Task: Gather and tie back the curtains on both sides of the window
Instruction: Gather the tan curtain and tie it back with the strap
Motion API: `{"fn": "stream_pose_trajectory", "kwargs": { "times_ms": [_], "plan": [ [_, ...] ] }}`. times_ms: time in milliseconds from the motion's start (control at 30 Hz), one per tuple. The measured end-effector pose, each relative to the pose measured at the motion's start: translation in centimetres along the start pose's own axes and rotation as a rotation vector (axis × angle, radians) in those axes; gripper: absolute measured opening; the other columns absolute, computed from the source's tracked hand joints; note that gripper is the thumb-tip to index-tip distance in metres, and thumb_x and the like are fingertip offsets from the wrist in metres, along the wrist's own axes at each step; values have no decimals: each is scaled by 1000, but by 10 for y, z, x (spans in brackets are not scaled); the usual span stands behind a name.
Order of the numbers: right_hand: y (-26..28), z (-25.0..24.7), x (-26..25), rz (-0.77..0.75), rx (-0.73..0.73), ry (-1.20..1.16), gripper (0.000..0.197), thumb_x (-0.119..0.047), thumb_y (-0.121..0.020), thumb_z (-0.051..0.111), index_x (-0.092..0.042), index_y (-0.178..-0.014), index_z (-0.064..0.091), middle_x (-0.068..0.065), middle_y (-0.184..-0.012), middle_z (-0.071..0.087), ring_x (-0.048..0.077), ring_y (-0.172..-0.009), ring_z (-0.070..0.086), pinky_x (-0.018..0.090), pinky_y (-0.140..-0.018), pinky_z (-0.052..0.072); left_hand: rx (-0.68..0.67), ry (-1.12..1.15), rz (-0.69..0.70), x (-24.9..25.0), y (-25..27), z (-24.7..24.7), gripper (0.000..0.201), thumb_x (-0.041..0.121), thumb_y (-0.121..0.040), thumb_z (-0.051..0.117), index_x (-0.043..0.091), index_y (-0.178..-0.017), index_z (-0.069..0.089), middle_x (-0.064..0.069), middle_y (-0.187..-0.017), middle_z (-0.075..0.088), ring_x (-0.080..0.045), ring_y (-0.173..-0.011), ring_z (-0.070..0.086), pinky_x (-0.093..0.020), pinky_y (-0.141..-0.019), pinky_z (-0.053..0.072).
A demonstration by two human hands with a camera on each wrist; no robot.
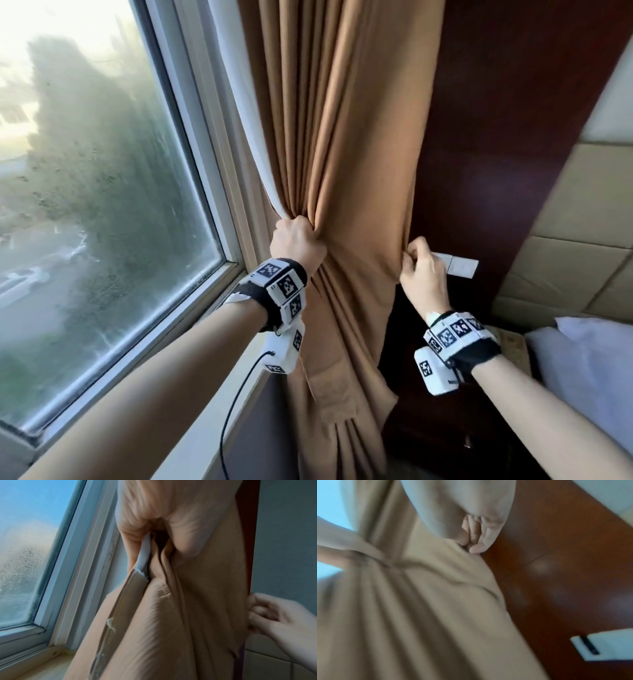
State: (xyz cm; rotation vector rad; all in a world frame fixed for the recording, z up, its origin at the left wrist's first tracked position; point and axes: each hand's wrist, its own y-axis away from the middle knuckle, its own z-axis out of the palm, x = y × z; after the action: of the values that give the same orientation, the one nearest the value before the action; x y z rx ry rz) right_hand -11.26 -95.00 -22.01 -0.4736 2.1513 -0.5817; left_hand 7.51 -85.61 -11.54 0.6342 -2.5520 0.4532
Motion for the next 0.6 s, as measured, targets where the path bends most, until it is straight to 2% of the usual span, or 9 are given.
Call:
{"fn": "stream_pose_trajectory", "kwargs": {
  "times_ms": [67, 200, 267, 333, 367, 433, 500, 567, 600],
  "plan": [
    [26, 0, -29, -30, -14, -22, 16, 5, -82, 50, -2, -96, 52, 18, -80, 66, 40, -75, 63, 44, -67, 49, 18, 9, -1, -1, -5, 1, 9, 13, -82, 54, 8, -87, 49, -20, -111, 53, -38, -97, 56, -40, -80, 51],
    [59, 6, -69, -35, -37, 70, 37, 4, -80, 50, 7, -116, 48, 26, -85, 63, 43, -79, 62, 40, -66, 48, -24, 40, 39, 8, 3, 5, 10, 14, -82, 55, 9, -83, 46, -20, -110, 54, -37, -96, 56, -38, -77, 49],
    [66, 21, -86, -84, -81, 115, 39, -9, -84, 46, 4, -120, 41, 25, -86, 63, 43, -81, 64, 41, -65, 54, -59, 57, 63, 11, 8, 6, 12, 14, -80, 56, 8, -81, 46, -19, -108, 54, -37, -96, 56, -37, -76, 50],
    [65, 36, -95, -77, -118, 182, 44, -28, -87, 28, -4, -124, 33, 22, -93, 63, 41, -88, 64, 46, -65, 57, -111, 66, 81, 12, 13, 5, 15, 17, -77, 59, 9, -79, 47, -16, -105, 54, -34, -95, 56, -33, -71, 47],
    [62, 41, -95, -73, -128, 202, 48, -29, -87, 25, -4, -128, 30, 23, -94, 64, 42, -89, 63, 48, -66, 57, -137, 67, 96, 11, 14, 4, 18, 22, -77, 62, 10, -78, 48, -15, -102, 55, -33, -93, 57, -30, -68, 45],
    [54, 47, -91, -72, -159, 224, 53, -24, -86, 30, -4, -135, 30, 25, -100, 63, 44, -93, 62, 49, -70, 56, -179, 72, 136, 6, 14, 0, 25, 35, -76, 63, 12, -74, 53, -11, -93, 60, -29, -86, 60, -25, -59, 41],
    [51, 45, -91, -65, -206, 192, 57, -34, -83, 24, -13, -137, 28, 22, -113, 59, 42, -103, 60, 49, -75, 55, -229, 98, 143, 3, 14, -5, 38, 52, -78, 59, 15, -73, 55, -9, -91, 63, -26, -81, 59, -25, -53, 37],
    [54, 42, -93, -80, -238, 134, 58, -37, -84, 24, -19, -140, 27, 20, -128, 52, 39, -112, 56, 50, -78, 55, -277, 119, 102, 3, 14, -9, 62, 77, -71, 54, 16, -81, 59, -6, -93, 60, -23, -83, 58, -27, -59, 40],
    [55, 40, -93, -104, -249, 111, 56, -29, -86, 30, -20, -141, 28, 19, -133, 49, 38, -116, 54, 49, -82, 54, -272, 99, 93, 4, 14, -10, 73, 84, -64, 55, 15, -86, 59, -5, -95, 59, -23, -85, 58, -28, -64, 43]
  ]
}}
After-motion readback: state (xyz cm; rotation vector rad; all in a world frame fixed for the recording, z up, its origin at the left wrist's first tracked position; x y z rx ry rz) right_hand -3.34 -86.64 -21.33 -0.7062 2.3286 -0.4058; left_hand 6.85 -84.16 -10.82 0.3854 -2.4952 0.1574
